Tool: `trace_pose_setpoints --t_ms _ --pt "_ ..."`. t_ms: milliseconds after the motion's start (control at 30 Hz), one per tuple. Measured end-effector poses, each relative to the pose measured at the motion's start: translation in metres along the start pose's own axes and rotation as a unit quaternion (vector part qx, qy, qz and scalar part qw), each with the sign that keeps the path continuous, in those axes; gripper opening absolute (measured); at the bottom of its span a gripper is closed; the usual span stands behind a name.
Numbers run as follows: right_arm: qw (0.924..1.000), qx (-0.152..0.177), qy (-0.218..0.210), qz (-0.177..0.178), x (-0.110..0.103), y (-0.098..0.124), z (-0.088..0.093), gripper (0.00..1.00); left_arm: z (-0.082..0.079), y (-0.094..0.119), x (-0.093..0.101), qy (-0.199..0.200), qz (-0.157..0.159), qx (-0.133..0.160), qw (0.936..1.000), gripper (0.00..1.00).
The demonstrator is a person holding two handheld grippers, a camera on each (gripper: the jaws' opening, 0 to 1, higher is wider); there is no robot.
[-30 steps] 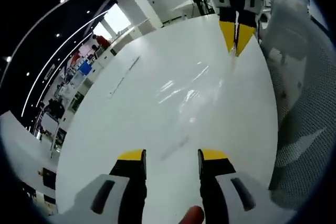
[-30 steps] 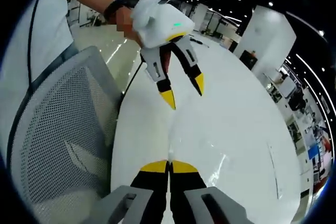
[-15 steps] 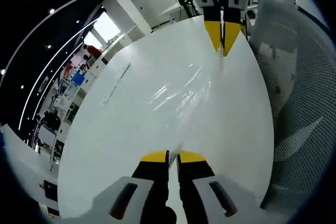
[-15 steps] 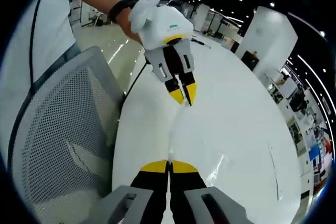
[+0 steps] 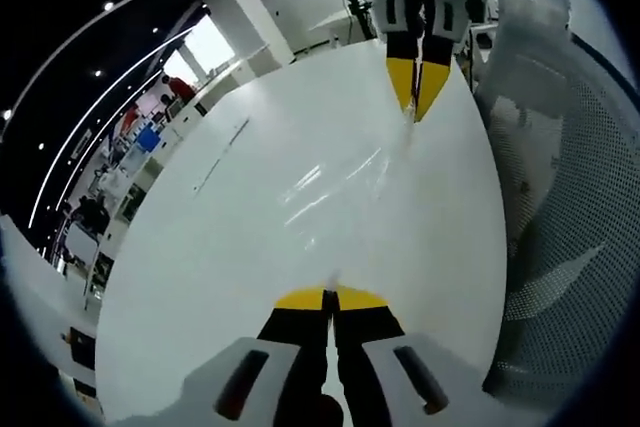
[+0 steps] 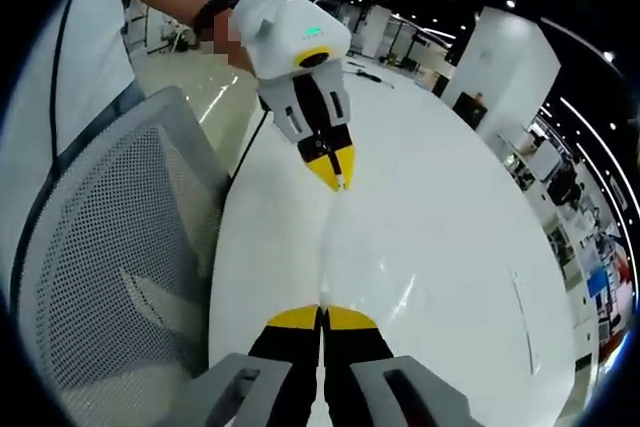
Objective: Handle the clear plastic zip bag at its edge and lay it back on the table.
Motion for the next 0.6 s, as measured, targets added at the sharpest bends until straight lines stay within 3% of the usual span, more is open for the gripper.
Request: trace_pose_setpoints --t_ms 600 --pt "0.9990 -0.021 0.002 0.040 0.020 -0.006 0.011 0.00 -0.010 0.007 -0.001 0.013 -0.018 0.011 0.9997 0.00"
Point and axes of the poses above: the point that each gripper's makers call its tool centre point, and the gripper's own axes: y roughly backward along the fingers, x roughly to its right, z roughly out of its underside, the point moved 6 cm from there along y, roughly backward along the fingers, and after that the axes turned 10 degrees about x, right-handed, at the moved point
